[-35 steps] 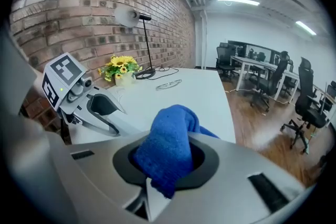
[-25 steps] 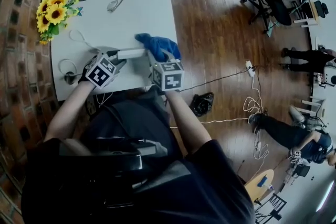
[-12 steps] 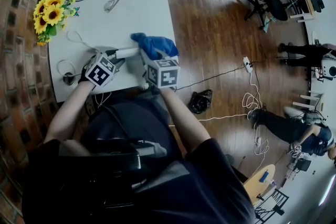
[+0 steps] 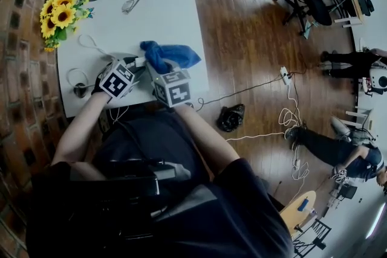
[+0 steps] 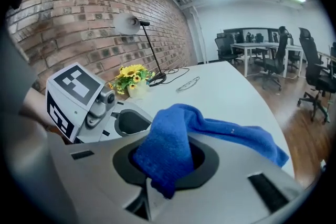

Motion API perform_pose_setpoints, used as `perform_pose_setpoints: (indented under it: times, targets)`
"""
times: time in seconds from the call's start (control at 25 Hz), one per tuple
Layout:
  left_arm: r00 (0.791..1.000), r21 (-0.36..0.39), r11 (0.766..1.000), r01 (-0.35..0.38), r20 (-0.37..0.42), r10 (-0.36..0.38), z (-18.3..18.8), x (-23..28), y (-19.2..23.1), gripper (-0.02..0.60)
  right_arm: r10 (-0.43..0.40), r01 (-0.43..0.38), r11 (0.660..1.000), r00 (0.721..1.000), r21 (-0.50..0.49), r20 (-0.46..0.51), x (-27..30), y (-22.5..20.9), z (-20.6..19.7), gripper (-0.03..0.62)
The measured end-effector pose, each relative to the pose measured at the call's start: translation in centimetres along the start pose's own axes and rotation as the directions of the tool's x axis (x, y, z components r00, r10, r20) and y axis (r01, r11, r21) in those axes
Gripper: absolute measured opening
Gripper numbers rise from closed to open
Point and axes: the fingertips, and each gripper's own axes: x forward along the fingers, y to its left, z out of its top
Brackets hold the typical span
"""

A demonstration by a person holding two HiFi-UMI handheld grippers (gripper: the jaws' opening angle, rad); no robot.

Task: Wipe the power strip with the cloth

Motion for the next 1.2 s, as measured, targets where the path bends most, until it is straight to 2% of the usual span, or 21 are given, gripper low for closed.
perform_pose_setpoints:
  times: [0.64, 1.2]
  targets:
    - [1.000, -0.011, 1.000, 0.024, 0.008, -0.024, 0.4, 0.0, 0.3, 0.179, 0.109, -0.108, 0.994, 0.993, 0.022, -0.050, 1.6, 2.5, 0.6, 0.046]
    - [0.999, -0.024, 0.998, 0.052, -0.008, -0.052, -0.1, 0.0, 0.0, 0.179, 0.152, -0.150, 0.988, 0.986, 0.042, -0.075, 2.2, 3.8, 0.5, 0.046]
